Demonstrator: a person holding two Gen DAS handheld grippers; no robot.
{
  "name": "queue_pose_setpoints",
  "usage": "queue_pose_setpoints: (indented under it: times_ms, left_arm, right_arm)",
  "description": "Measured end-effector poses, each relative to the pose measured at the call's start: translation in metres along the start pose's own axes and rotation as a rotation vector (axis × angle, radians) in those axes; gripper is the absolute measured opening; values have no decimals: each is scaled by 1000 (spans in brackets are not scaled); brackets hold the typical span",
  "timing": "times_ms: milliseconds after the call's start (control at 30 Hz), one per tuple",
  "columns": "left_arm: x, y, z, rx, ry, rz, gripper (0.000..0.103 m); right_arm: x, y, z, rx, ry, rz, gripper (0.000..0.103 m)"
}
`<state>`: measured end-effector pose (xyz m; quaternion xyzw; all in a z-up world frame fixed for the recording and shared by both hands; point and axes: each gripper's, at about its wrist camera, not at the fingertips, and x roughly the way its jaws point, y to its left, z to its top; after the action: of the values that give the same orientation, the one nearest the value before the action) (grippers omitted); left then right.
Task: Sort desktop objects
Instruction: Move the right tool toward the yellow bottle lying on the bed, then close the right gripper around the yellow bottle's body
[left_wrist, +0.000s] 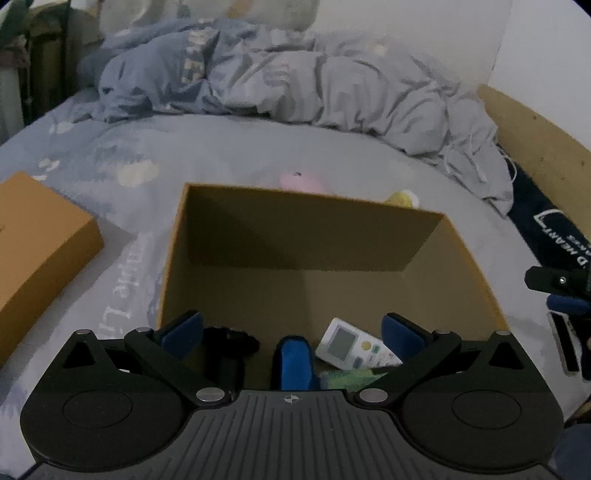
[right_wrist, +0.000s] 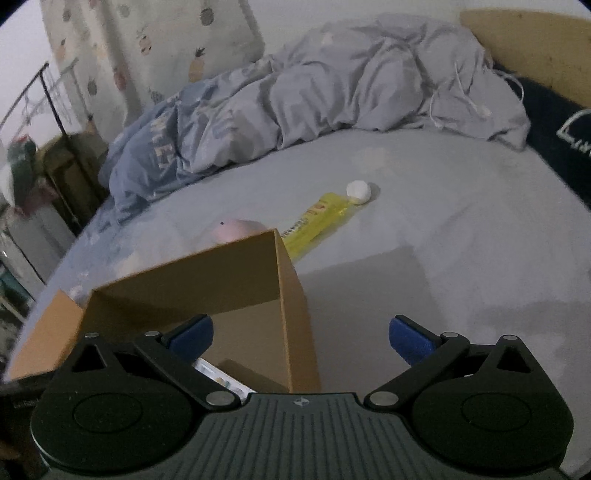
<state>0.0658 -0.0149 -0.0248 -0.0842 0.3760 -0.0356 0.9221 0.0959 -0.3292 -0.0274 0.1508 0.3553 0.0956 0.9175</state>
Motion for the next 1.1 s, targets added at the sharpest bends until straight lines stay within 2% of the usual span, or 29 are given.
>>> queue_pose_setpoints:
  times_ms: [233, 333, 433, 767, 1033, 1100]
  left_arm:
    - [-2, -4, 11, 17, -10, -37, 103]
    - [-4, -10, 16, 66, -33, -37, 103]
    - [-2, -12, 24, 71, -62, -30, 103]
    - [23, 3, 48, -32, -55, -83, 103]
    - [43, 17, 64, -109, -42, -114, 103]
    - [50, 19, 66, -122, -32, -117, 103]
  right_arm:
    - [17, 1, 24, 24, -19, 18, 103]
    - [29, 3, 37, 31, -15, 19, 103]
    - [45, 6, 51, 25, -8, 17, 103]
    - [115, 9, 90, 30, 93, 4, 103]
    - [174, -7, 106, 114, 207, -6, 101]
    - [184, -8, 110, 126, 220, -7, 98]
